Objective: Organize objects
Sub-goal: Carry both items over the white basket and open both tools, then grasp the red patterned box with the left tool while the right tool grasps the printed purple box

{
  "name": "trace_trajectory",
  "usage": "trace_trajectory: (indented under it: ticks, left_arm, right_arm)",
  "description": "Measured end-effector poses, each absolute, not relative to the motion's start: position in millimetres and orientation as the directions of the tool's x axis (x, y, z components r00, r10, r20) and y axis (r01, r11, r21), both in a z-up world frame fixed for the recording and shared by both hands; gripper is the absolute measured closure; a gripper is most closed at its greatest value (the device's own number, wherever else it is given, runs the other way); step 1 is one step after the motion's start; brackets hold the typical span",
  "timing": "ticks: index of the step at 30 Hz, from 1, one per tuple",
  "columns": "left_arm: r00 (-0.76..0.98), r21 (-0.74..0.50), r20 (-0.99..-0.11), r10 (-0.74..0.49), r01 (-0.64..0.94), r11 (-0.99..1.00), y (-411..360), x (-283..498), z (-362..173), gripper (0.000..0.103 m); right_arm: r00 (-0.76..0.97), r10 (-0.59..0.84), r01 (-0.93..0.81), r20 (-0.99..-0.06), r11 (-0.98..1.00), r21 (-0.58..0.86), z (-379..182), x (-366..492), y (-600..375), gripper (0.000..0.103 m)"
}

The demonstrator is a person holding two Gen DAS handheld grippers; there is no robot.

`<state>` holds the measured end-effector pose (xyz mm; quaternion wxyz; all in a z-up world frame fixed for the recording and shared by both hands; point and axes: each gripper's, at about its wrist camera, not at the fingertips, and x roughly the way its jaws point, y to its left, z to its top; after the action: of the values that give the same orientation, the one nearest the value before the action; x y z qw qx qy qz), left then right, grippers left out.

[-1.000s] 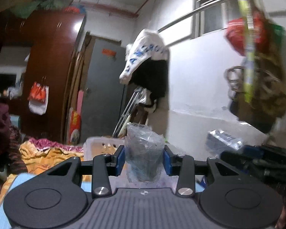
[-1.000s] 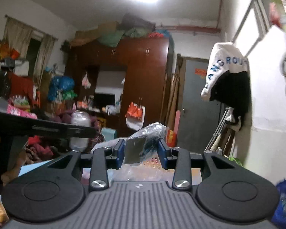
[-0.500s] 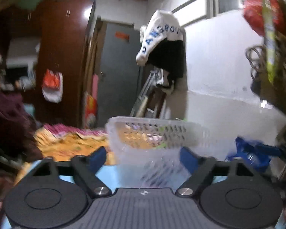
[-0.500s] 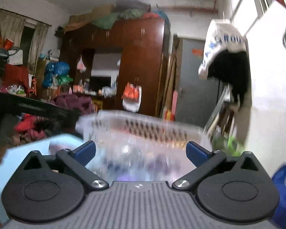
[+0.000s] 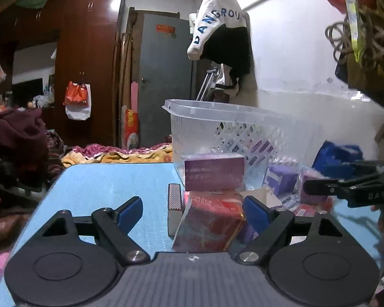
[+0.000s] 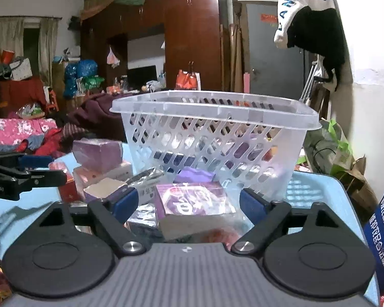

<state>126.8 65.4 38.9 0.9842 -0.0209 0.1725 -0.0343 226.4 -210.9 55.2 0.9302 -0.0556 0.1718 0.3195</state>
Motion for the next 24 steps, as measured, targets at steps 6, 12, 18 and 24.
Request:
trace_trajectory:
  ticks: [6, 12, 18, 24]
  left_arm:
    - [0.93, 0.028, -0.354, -0.095, 0.113, 0.993, 49.9, 123.2, 34.1, 0.014]
    - [0.919, 0.105, -0.389, -0.067, 0.117, 0.988, 39.5, 126.1, 31.1, 0.014]
    - [0.897, 0.117, -0.437, -0.065, 0.129, 0.985, 37.3, 131.0, 30.9, 0.015]
    - [0.876, 0.086, -0.477, -0.072, 0.128, 0.988, 41.7, 132.5, 21.6, 0.028]
  right_arm:
    - [0.738, 0.552, -0.597, -0.388, 0.802, 0.003, 45.5, 234.4, -208.7, 0.029]
    - [0.73, 0.559, -0.612, -0.395, 0.791, -0.012, 43.4, 231.2, -207.5, 0.03]
    - [0.732, 0.557, -0.608, -0.392, 0.794, -0.006, 44.7, 232.6, -209.2, 0.03]
    - [0.733, 0.561, -0.609, -0.385, 0.793, -0.004, 44.7, 231.1, -208.7, 0.031]
